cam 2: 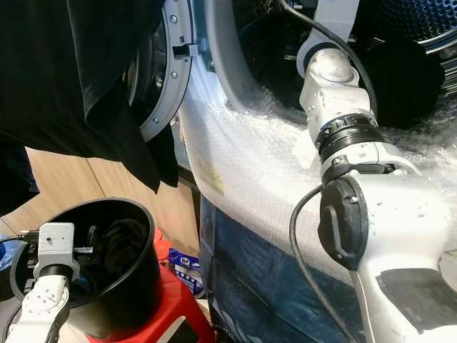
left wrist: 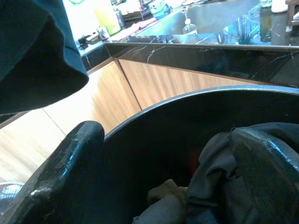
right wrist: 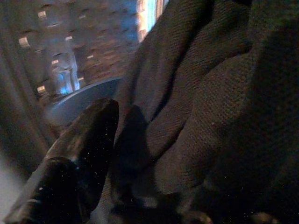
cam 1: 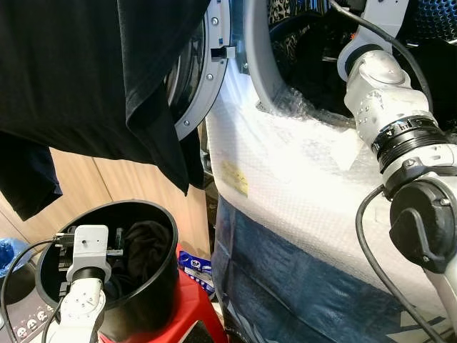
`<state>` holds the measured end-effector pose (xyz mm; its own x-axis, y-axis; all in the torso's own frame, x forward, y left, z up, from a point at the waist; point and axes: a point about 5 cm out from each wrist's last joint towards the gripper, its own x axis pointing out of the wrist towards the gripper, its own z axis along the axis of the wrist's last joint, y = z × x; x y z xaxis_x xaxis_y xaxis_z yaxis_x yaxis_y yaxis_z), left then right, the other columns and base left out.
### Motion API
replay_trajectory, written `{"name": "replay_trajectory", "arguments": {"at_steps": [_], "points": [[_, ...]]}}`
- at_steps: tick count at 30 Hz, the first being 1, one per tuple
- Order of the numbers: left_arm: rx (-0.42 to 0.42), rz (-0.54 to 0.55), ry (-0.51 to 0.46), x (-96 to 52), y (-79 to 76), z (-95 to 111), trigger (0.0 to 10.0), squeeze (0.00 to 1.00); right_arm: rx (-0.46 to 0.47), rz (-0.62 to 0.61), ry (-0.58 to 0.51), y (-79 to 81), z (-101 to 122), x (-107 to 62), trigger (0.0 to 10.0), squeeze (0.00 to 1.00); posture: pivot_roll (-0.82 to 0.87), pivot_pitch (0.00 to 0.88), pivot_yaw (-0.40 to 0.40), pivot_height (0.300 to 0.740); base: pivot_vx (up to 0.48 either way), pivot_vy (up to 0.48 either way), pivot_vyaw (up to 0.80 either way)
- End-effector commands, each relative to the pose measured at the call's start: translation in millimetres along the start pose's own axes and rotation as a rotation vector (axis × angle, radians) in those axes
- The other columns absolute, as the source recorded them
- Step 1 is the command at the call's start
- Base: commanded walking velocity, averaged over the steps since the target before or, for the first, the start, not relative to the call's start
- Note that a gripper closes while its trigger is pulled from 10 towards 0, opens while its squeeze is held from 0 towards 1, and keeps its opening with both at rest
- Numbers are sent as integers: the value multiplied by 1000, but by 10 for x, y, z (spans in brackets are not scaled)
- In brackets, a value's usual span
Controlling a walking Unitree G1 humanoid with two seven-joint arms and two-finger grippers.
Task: Clothes washing
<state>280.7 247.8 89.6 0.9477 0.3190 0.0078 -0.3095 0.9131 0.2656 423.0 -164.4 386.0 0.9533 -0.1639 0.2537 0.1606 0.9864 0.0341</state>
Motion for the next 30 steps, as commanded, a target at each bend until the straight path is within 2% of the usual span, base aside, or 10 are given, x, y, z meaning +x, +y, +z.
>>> {"name": "replay_trajectory", "arguments": {"at_steps": [1, 4, 6, 15, 18, 20, 22, 25, 29, 30], "points": [[14, -6, 8, 11, 18, -9, 10000, 0, 29, -90, -59, -137, 154, 11, 10000, 1000, 128, 0, 49, 740, 0, 0, 0], [16, -8, 8, 3, 25, -12, 10000, 0, 58, -230, -100, -332, 231, 7, 10000, 1000, 126, 0, 52, 740, 0, 0, 0], [16, -10, 8, 2, 24, -11, 10000, 0, 62, -236, -104, -344, 228, 6, 10000, 1000, 126, 0, 52, 740, 0, 0, 0], [20, -40, 10, -2, -27, -12, 10000, 0, 29, -171, 10, -244, -70, 1, 10000, 1000, 118, 0, 60, 740, 0, 0, 0], [21, -45, 6, 5, -33, 0, 10000, 0, 34, -43, 63, -67, -140, -5, 10000, 1000, 122, 0, 56, 740, 0, 0, 0], [21, -46, 5, 3, -34, 1, 10000, 0, 88, -118, -25, -152, 45, 7, 10000, 1000, 125, 0, 55, 740, 0, 0, 0], [22, -47, 0, -1, -30, 10, 10000, 0, 176, -232, -237, -324, 526, -16, 10000, 1000, 133, 0, 56, 740, 0, 0, 0], [26, -48, -3, -12, -20, 11, 10000, 0, 156, -244, -326, -331, 743, -46, 10000, 1000, 131, 0, 57, 740, 0, 0, 0], [28, -54, 0, -17, -26, 6, 10000, 0, 99, -213, -223, -265, 503, -12, 10000, 1000, 127, 0, 59, 740, 0, 0, 0], [28, -61, 2, -22, -40, 2, 10000, 0, 78, -182, -121, -215, 259, 4, 10000, 1000, 125, 0, 62, 740, 0, 0, 0]]}}
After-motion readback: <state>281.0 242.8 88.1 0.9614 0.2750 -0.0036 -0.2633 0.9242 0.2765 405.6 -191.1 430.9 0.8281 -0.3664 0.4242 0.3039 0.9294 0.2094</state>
